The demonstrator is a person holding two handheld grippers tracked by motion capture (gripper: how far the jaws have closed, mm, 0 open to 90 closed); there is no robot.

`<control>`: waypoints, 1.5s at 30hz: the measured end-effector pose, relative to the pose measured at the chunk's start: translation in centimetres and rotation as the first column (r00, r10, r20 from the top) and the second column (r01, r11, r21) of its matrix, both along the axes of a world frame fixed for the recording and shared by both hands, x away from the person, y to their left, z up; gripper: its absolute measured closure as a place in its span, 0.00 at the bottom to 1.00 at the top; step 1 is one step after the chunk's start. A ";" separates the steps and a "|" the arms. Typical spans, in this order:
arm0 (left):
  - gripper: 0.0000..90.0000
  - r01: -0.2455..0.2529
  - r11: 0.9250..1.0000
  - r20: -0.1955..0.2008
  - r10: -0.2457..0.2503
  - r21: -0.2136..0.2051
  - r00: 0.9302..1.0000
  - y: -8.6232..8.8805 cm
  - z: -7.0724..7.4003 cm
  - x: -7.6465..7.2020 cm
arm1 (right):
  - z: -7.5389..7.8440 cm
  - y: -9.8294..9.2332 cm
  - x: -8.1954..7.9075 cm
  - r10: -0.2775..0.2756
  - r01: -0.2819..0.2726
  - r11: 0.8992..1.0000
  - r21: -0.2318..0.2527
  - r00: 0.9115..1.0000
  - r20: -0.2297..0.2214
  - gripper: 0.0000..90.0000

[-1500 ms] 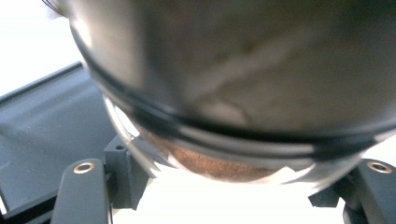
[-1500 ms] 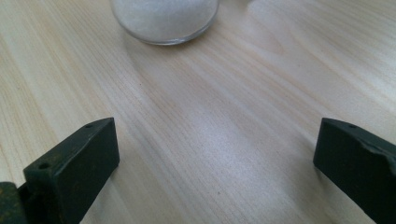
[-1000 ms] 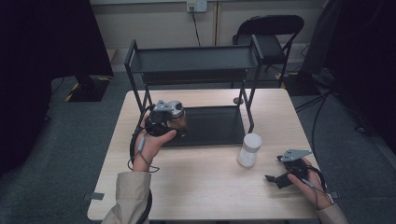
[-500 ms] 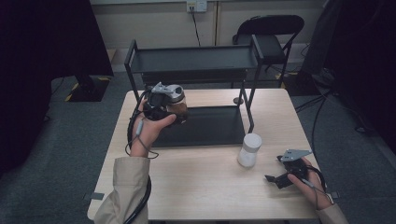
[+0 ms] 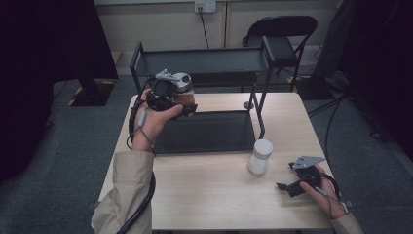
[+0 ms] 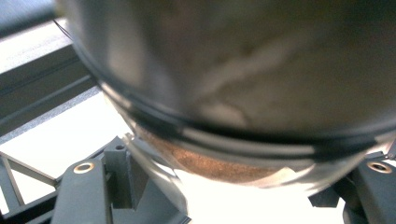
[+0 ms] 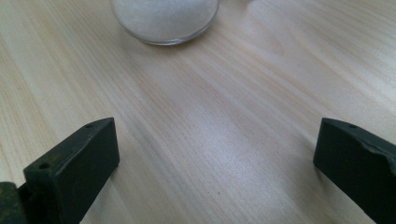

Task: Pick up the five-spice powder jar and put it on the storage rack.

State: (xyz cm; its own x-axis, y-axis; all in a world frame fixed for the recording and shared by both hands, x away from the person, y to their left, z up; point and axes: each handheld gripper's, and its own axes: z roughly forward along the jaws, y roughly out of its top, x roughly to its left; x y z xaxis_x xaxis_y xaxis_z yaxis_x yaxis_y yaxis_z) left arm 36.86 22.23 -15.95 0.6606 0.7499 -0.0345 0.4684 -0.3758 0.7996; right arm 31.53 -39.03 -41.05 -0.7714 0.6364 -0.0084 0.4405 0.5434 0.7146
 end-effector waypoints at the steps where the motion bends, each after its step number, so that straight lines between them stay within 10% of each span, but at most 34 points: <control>1: 0.33 -0.001 1.000 0.000 0.001 0.001 1.000 0.0 0.2 0.1 | 0.0 0.0 0.0 0.000 0.000 1.000 0.000 1.000 0.000 0.00; 45: 0.33 -0.048 0.998 -0.012 0.049 0.029 0.999 -1.3 7.6 4.9 | 0.0 0.0 0.0 0.000 0.000 1.000 0.000 1.000 0.000 0.00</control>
